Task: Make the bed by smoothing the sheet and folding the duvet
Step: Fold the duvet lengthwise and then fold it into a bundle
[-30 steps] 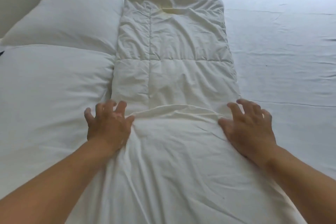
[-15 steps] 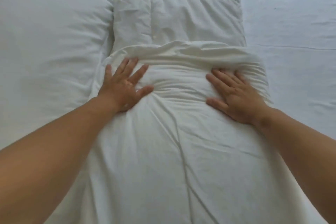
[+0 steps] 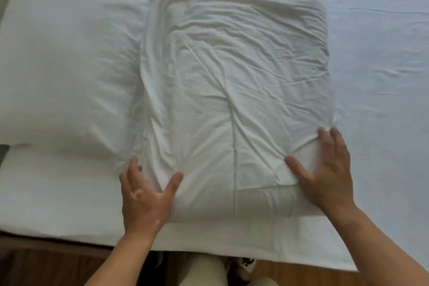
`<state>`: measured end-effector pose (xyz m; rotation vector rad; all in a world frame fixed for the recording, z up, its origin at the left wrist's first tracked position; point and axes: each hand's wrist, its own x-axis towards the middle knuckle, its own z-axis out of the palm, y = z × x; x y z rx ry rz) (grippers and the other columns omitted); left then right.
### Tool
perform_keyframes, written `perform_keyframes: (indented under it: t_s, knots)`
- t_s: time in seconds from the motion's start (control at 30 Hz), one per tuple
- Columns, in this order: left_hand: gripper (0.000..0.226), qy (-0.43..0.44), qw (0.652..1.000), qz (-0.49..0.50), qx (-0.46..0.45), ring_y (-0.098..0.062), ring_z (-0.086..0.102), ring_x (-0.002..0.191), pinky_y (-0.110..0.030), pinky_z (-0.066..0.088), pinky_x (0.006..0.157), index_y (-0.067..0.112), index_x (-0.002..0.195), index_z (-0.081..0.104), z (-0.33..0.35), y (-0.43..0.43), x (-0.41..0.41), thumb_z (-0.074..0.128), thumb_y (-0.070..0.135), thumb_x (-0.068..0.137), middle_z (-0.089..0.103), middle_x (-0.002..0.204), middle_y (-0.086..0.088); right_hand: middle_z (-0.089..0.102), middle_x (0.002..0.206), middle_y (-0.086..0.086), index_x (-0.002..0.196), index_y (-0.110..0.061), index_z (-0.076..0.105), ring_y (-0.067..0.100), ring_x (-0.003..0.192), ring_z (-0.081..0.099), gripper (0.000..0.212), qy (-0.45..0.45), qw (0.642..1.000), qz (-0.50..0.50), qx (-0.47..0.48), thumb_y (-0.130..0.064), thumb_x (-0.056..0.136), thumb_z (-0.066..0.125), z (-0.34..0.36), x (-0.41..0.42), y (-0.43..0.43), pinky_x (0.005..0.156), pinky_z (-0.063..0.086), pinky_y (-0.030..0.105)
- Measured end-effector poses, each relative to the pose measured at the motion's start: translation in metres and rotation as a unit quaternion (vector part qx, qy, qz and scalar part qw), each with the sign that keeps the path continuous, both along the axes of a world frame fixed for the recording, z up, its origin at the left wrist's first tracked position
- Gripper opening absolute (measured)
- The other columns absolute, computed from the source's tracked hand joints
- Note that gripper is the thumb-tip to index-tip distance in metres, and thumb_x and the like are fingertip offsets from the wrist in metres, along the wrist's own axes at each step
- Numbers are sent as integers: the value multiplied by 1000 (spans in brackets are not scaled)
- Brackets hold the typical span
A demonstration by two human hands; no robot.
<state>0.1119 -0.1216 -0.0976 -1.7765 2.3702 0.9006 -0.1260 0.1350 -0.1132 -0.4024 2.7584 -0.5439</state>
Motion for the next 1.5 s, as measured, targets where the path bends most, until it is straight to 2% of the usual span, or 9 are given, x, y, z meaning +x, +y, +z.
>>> perform_keyframes:
  t_s: [0.27,0.53,0.7,0.83,0.93,1.03,1.27,1.4,1.5]
  knots:
    - [53,28,999,46,-4,-37,58,99,-40,42,83,6,106,52,-2,50,-4,45,58,95,62,102,-14,60,98,6,107,-13,50,30,93,55,49,-83,956,-243,-141,-61,93,54,-4,43,34,80,39,39]
    - [46,47,992,-66,-101,-50,61,90,-41,35,72,-4,86,65,7,-17,2,48,35,103,65,90,-36,54,64,10,70,-1,47,28,64,48,57,-21,978,-146,-145,-48,101,46,3,12,38,64,33,40]
    - [34,-63,993,-96,-40,-45,59,108,-42,43,88,7,118,65,-9,-22,12,40,23,105,64,117,-27,60,78,6,83,-7,55,34,82,57,48,-110,981,-143,-67,-54,92,57,-3,15,49,70,40,41]
    - [28,-54,992,-19,-115,-41,51,117,-47,41,99,10,115,51,19,-44,-5,50,29,94,53,129,-21,54,124,10,122,-18,50,34,121,49,47,37,995,-57,-71,-33,82,69,33,-6,34,98,41,46]
    - [47,124,949,-165,-236,-33,38,136,-49,32,112,23,138,46,39,-17,-73,47,39,94,40,147,-11,34,156,5,144,-29,44,28,146,29,63,159,974,123,-102,-48,86,60,51,0,-42,116,26,55]
    - [63,50,896,-370,-241,-21,0,154,-53,3,123,42,155,18,18,0,-135,27,60,95,3,167,2,9,168,-1,155,-40,23,25,155,4,74,127,949,288,19,-71,89,31,21,1,-94,121,4,63]
    - [82,-191,924,-306,-126,-21,-12,153,-67,-4,115,52,148,-19,-87,-81,-83,-2,89,77,-21,163,16,-19,164,-17,155,-44,-11,17,154,-16,82,-8,967,184,176,-83,87,13,-56,-49,-11,120,1,63]
    - [85,-126,948,-283,-80,-22,-12,153,-60,3,119,57,147,-16,-81,-80,-79,10,93,75,-16,165,13,-8,166,-17,158,-42,3,13,154,-8,89,-64,984,167,15,-81,83,33,-58,-52,-13,125,5,41]
    - [104,-12,977,-206,45,-17,9,153,-36,14,122,51,153,6,-63,-96,-57,36,96,63,3,167,9,19,162,-19,154,-40,28,4,147,21,88,-106,986,84,-98,-68,79,63,-47,-56,13,120,18,30]
